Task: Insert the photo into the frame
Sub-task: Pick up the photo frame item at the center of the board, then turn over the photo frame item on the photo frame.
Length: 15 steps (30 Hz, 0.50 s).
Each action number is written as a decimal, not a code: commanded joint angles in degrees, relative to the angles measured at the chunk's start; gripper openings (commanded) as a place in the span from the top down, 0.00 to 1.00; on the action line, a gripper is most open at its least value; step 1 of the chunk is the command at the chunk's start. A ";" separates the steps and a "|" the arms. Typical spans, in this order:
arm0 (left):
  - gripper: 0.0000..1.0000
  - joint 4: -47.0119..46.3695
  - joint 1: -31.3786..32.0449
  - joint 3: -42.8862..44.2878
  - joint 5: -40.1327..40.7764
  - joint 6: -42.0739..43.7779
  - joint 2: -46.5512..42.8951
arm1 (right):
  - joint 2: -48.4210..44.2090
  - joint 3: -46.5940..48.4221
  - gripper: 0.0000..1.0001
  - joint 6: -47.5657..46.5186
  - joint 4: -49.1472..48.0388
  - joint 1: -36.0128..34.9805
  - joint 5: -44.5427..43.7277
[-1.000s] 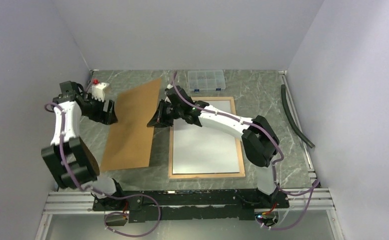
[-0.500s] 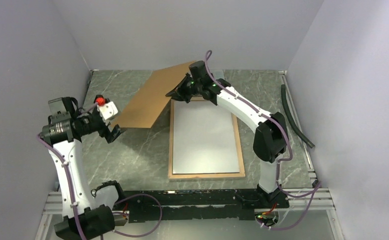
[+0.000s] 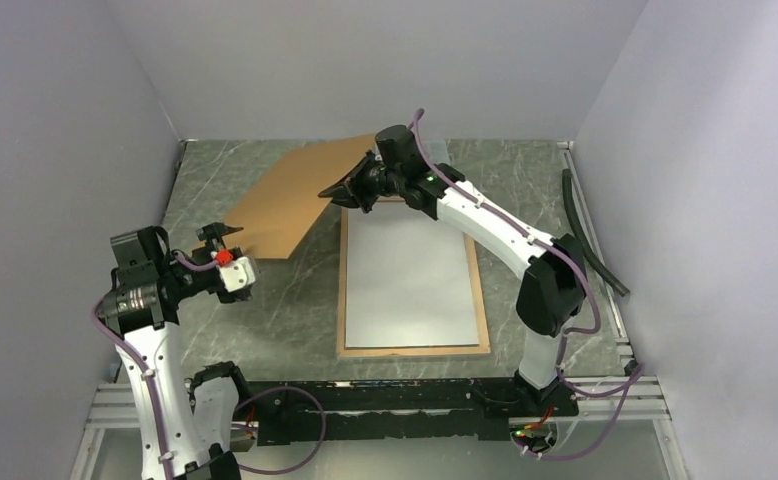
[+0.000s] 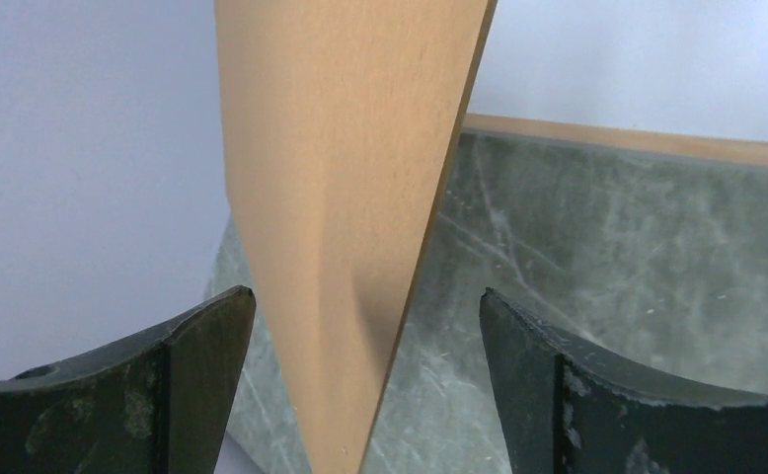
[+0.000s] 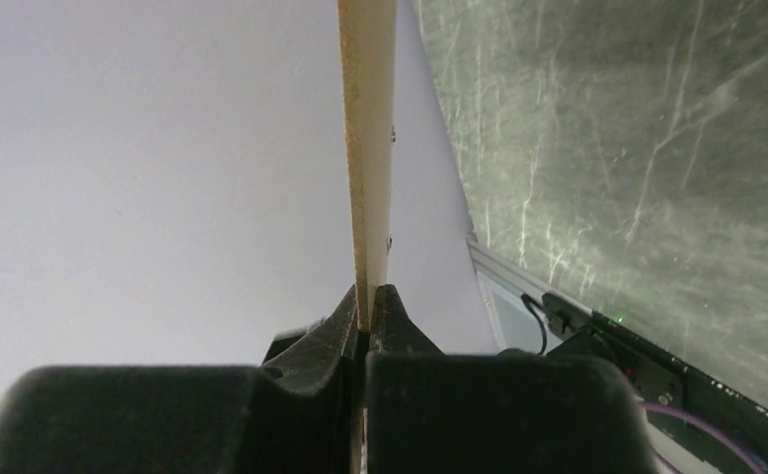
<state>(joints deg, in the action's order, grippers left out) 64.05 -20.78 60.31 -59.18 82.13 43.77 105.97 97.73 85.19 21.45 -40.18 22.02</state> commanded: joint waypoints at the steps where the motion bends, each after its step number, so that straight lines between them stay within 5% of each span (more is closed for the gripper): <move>1: 0.12 -12.11 0.30 -4.54 0.75 2.56 -1.99 | -6.89 -0.10 1.00 2.62 -9.56 -0.70 3.81; 6: 0.29 -14.79 0.48 -5.88 0.65 3.26 -2.10 | -8.32 -3.18 1.00 3.78 -12.42 -2.61 5.07; 9: 0.52 -17.93 0.72 -6.14 1.44 0.96 -1.86 | -7.92 -3.56 1.00 3.13 -12.40 -3.58 7.10; 12: 0.91 -23.66 0.71 -7.77 2.35 -0.72 -3.22 | -8.26 -4.86 1.00 1.60 -12.24 -4.35 8.50; 15: 0.97 -28.87 0.69 -9.98 2.36 -2.83 -4.93 | -8.48 -5.23 0.99 -1.76 -10.87 -4.38 10.31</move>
<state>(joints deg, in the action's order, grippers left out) 44.36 -20.38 52.34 -55.77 82.43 40.45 101.23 92.31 89.71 16.64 -42.98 25.36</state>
